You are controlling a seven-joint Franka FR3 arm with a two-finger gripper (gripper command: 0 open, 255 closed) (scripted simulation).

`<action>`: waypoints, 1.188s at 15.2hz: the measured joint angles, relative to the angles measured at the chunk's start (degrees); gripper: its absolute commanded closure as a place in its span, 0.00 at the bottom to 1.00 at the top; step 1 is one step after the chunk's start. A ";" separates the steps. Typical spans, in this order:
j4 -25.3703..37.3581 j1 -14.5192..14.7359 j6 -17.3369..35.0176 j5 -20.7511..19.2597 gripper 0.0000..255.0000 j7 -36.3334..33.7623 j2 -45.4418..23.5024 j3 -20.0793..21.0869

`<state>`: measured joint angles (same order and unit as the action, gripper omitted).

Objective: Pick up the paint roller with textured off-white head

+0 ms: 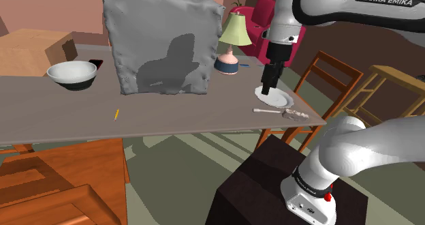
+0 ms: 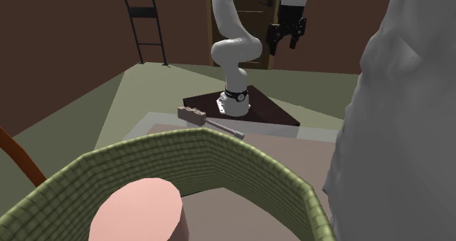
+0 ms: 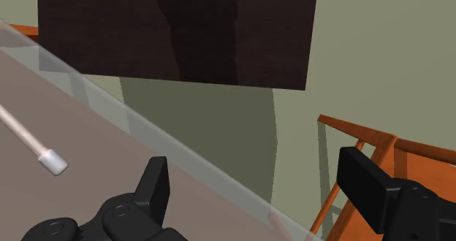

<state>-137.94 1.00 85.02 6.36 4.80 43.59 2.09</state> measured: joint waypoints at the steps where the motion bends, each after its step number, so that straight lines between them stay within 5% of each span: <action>1: 0.00 0.00 0.00 0.00 0.00 0.00 0.00 0.00; 11: -11.67 -2.16 7.06 -10.61 0.00 18.76 4.44 -11.49; 18: -16.36 -4.61 15.45 -19.85 0.00 33.40 1.54 -21.81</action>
<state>-154.30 -3.61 100.46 -13.49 38.20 45.13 -19.72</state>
